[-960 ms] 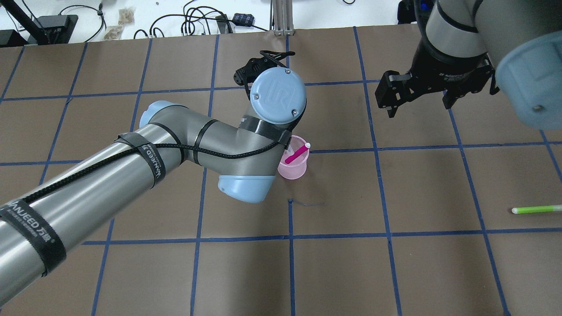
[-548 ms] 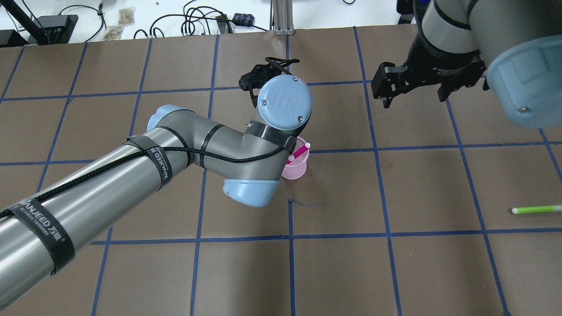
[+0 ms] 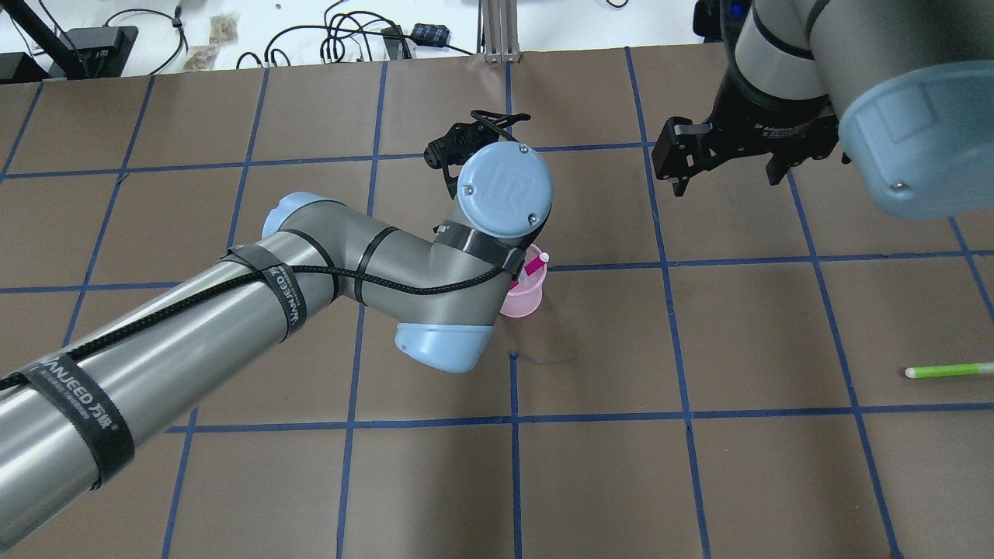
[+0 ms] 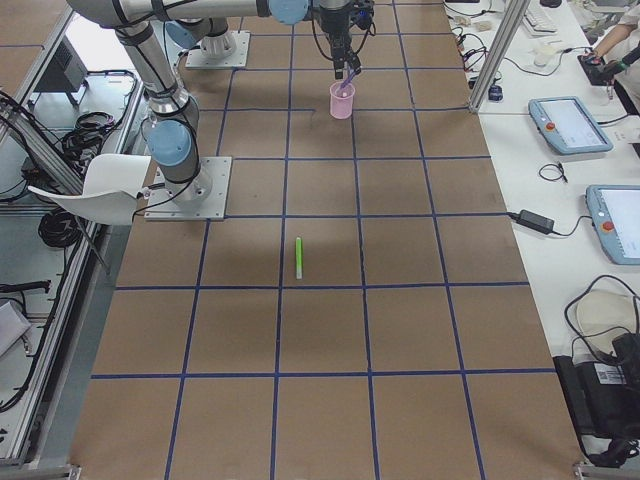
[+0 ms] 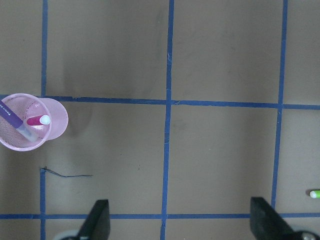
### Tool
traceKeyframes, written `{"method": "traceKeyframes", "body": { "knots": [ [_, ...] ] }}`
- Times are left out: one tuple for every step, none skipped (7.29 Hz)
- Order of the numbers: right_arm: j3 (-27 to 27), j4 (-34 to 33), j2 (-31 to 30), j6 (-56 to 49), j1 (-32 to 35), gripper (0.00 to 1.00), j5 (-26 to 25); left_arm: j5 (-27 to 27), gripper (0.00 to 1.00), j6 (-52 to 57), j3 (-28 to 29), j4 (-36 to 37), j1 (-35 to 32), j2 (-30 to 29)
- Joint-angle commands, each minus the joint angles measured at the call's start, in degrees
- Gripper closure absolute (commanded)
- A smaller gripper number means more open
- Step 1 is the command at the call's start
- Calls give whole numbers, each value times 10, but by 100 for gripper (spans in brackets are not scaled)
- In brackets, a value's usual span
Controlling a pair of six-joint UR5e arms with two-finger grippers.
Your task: Insert purple and pink pens into pink cup
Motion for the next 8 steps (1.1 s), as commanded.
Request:
{"method": "traceKeyframes", "body": {
  "knots": [
    [1, 0, 1, -1, 0, 0, -1, -3, 0, 10, 5, 0, 0, 1],
    [1, 0, 1, -1, 0, 0, -1, -3, 0, 10, 4, 0, 0, 1],
    [1, 0, 1, -2, 0, 0, -1, -5, 0, 10, 5, 0, 1, 2],
    [1, 1, 1, -2, 0, 0, -1, -5, 0, 10, 5, 0, 1, 2],
    [1, 0, 1, -2, 0, 0, -1, -3, 0, 20, 8, -1, 3, 5],
    [3, -1, 1, -3, 0, 0, -1, -6, 0, 106, 15, -1, 14, 10],
    [4, -4, 2, -2, 1, 0, -1, -9, 0, 195, 21, -15, 45, 15],
    [4, -24, 18, -3, 1, 0, -1, -50, 0, 239, 23, -55, 88, 27]
  ]
}}
